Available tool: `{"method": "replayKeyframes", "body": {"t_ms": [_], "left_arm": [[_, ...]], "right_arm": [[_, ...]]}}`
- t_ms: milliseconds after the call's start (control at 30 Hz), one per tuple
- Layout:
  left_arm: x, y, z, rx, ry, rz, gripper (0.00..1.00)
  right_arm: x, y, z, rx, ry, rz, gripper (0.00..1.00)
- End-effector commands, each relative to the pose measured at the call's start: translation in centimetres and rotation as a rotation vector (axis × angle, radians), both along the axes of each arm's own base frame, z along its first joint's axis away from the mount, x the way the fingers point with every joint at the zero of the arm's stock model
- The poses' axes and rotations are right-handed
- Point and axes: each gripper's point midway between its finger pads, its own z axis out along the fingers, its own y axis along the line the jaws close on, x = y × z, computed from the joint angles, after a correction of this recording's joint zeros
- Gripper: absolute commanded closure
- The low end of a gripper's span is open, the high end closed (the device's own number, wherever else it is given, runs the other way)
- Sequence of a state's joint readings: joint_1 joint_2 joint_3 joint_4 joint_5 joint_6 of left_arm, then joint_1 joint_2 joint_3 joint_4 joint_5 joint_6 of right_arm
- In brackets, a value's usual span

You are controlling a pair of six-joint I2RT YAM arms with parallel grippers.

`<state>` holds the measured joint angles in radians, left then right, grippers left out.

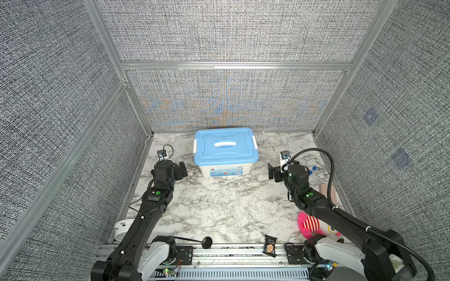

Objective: Organize the chemistry lab equipment

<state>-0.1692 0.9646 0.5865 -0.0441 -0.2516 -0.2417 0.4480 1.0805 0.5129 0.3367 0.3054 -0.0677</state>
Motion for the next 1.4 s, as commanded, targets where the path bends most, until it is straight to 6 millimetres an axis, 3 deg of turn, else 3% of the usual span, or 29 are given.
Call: {"method": "replayKeyframes", "body": {"t_ms": [0, 100, 200, 333, 500, 633, 733, 867, 967, 1100, 1367], "left_arm": [[0.9, 0.5, 0.7, 0.061, -0.145, 0.006, 0.01], [1.3, 1.1, -0.8, 0.073, -0.118, 0.03, 0.01], [2.2, 0.7, -1.7, 0.107, -0.069, 0.004, 0.01], [3.3, 0.2, -2.1, 0.158, -0.04, -0.046, 0.01], [4.1, -1.6, -3.3, 0.27, -0.203, -0.192, 0.01], [4.5, -0.5, -4.7, 0.251, -0.182, -0.129, 0.01], [5.0, 0.1, -6.3, 0.236, -0.168, -0.111, 0.01], [4.7, 1.4, -6.5, 0.191, -0.193, -0.07, 0.01], [4.7, 2.4, -7.7, 0.138, -0.19, -0.045, 0.01], [5.3, 2.5, -7.8, 0.133, -0.179, -0.049, 0.01], [5.5, 2.6, -8.0, 0.134, -0.174, -0.051, 0.01]], "right_arm": [[-1.2, 2.2, -0.3, -0.086, -0.077, 0.193, 0.01], [-1.8, 1.3, -2.3, -0.047, -0.017, 0.179, 0.01], [-1.9, 0.0, -3.0, -0.069, -0.02, 0.132, 0.01], [-1.1, -3.1, -4.4, -0.037, -0.017, 0.025, 0.01], [0.3, -5.5, -6.3, 0.019, -0.027, -0.052, 0.01], [1.6, -6.4, -6.6, -0.007, -0.076, -0.059, 0.01], [2.3, -7.6, -7.9, 0.045, -0.071, -0.091, 0.01], [2.0, -7.9, -9.1, 0.06, -0.089, -0.089, 0.01], [2.9, -7.8, -9.5, 0.053, -0.033, -0.084, 0.01], [4.3, -7.7, -9.9, 0.061, 0.042, -0.079, 0.01], [4.4, -7.8, -10.0, 0.067, 0.046, -0.078, 0.01]]}}
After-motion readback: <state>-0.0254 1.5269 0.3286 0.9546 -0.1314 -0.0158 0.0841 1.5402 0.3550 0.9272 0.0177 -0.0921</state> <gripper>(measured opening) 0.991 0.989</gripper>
